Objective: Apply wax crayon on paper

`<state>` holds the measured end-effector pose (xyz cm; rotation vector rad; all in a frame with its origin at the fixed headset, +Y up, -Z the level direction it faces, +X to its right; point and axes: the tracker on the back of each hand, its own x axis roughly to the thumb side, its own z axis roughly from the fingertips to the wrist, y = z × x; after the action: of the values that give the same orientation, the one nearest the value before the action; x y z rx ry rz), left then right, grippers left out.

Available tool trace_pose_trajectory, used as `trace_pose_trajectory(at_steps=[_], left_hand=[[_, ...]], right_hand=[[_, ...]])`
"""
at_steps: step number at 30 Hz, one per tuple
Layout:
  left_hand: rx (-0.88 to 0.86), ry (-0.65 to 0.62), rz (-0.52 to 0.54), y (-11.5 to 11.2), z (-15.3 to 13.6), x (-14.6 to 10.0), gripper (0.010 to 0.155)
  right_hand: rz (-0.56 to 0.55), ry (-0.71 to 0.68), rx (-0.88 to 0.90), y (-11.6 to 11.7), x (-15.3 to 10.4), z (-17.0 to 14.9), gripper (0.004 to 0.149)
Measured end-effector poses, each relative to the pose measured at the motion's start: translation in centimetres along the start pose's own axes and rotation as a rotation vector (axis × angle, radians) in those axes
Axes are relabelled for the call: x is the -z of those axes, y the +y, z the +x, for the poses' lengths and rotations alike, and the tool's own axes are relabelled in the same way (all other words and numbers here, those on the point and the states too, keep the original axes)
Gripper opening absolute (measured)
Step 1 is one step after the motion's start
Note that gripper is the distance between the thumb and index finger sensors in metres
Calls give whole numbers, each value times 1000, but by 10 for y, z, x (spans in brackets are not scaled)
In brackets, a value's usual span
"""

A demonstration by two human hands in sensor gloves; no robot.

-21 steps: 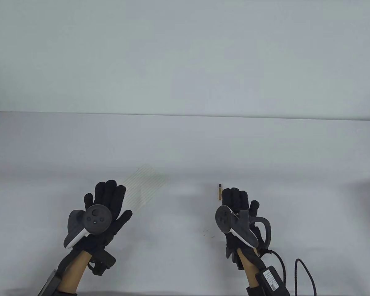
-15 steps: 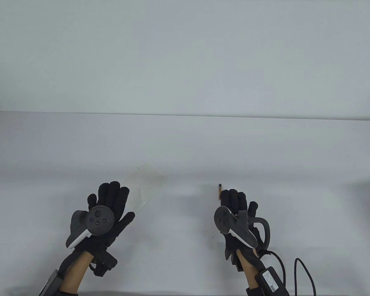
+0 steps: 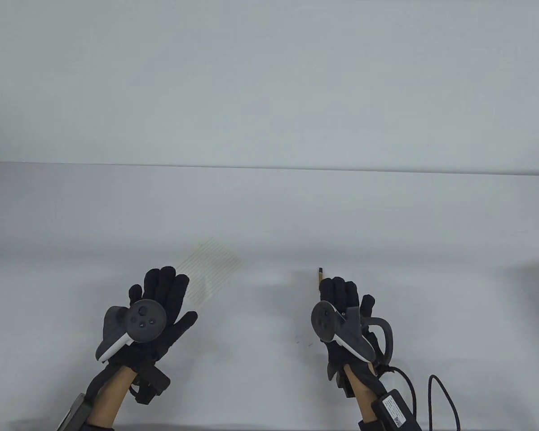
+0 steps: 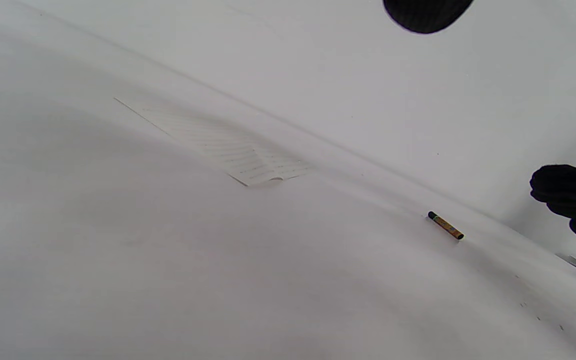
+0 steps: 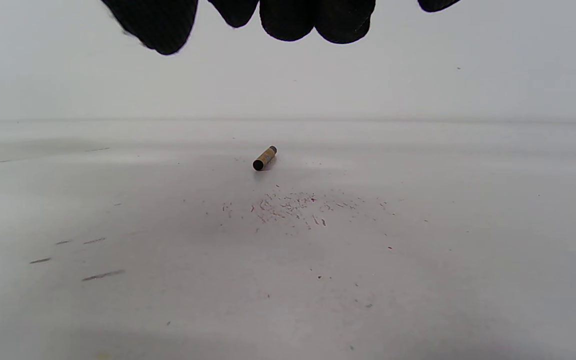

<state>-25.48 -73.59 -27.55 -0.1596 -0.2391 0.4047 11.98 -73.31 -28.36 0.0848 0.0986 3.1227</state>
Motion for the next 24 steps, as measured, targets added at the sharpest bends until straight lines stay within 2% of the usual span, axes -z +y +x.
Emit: trace_pose_trajectory(at_steps=[5,10,16,24], left_hand=[[7,-14,7,4,5,2,76],[-10,-41,40,20,17,4,76],[-85,-55,97,63,37,10,75],[-181,66,134,117,57,38,74]], right_hand=[[18,-19,3,1,-1,4,68],[22,-26,19,1,-1,3,67],[21,-20,30,0,-1,1,67],[34,-27,32,0,-1,1,67]])
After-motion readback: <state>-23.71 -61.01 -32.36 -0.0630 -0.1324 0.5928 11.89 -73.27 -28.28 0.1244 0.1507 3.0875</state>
